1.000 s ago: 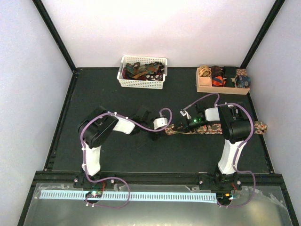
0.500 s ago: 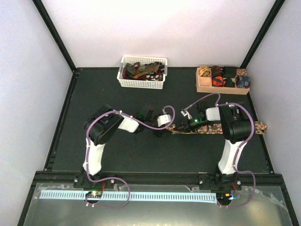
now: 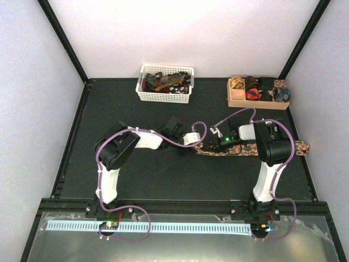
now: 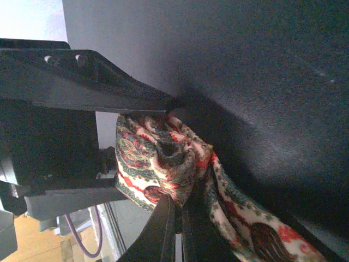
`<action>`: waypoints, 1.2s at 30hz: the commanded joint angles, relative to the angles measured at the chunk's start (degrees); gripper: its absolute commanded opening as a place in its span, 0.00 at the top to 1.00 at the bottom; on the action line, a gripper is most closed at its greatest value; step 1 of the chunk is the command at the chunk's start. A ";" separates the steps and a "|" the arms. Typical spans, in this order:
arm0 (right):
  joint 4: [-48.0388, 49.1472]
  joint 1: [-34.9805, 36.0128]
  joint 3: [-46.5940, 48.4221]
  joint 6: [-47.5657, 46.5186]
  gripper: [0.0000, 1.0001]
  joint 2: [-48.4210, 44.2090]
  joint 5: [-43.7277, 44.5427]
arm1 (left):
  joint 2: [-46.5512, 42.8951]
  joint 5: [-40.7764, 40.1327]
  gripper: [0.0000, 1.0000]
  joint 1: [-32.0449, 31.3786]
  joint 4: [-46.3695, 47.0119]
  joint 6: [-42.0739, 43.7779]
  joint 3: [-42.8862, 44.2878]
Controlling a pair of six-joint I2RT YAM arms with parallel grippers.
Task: Roll the ties
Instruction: Roll the tie at the center of the board.
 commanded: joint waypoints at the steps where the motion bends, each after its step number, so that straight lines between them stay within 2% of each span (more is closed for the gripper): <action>1: 0.84 0.39 0.18 1.49 0.99 0.80 1.42 | -1.51 -5.36 0.56 2.18 -9.18 3.07 -3.45; 6: -2.37 0.51 1.42 -0.61 0.99 0.78 1.95 | -2.26 -2.86 0.58 2.61 -9.75 3.47 -3.58; 8: -3.09 0.50 1.24 -1.80 0.99 1.30 2.78 | -2.78 -2.14 0.54 2.66 -8.81 3.32 -4.13; 14: -1.76 0.50 0.70 -2.61 0.99 4.72 3.55 | -7.67 1.33 0.22 4.52 0.95 -2.66 -8.35; 16: -1.89 0.42 0.65 -2.94 0.99 4.86 4.21 | -9.82 1.28 0.03 5.41 2.34 -5.31 -8.53; 21: -2.73 0.43 1.20 -3.61 0.99 4.77 5.51 | -16.72 3.47 0.01 9.85 4.60 -10.40 -9.02; 26: -3.72 0.35 1.68 -4.11 0.99 4.83 6.41 | -20.18 4.26 0.01 13.06 1.95 -13.93 -5.23; 30: -5.57 0.24 1.82 -4.95 0.99 4.17 7.36 | -20.55 14.28 0.01 17.94 16.09 -21.07 -8.94; 32: -5.92 0.23 1.53 -4.93 0.99 3.03 7.25 | -19.75 15.27 0.01 18.49 20.93 -22.80 -9.61; 36: -5.45 0.30 0.76 -3.79 0.99 0.08 4.92 | -18.56 13.09 0.01 17.10 7.99 -17.90 -2.62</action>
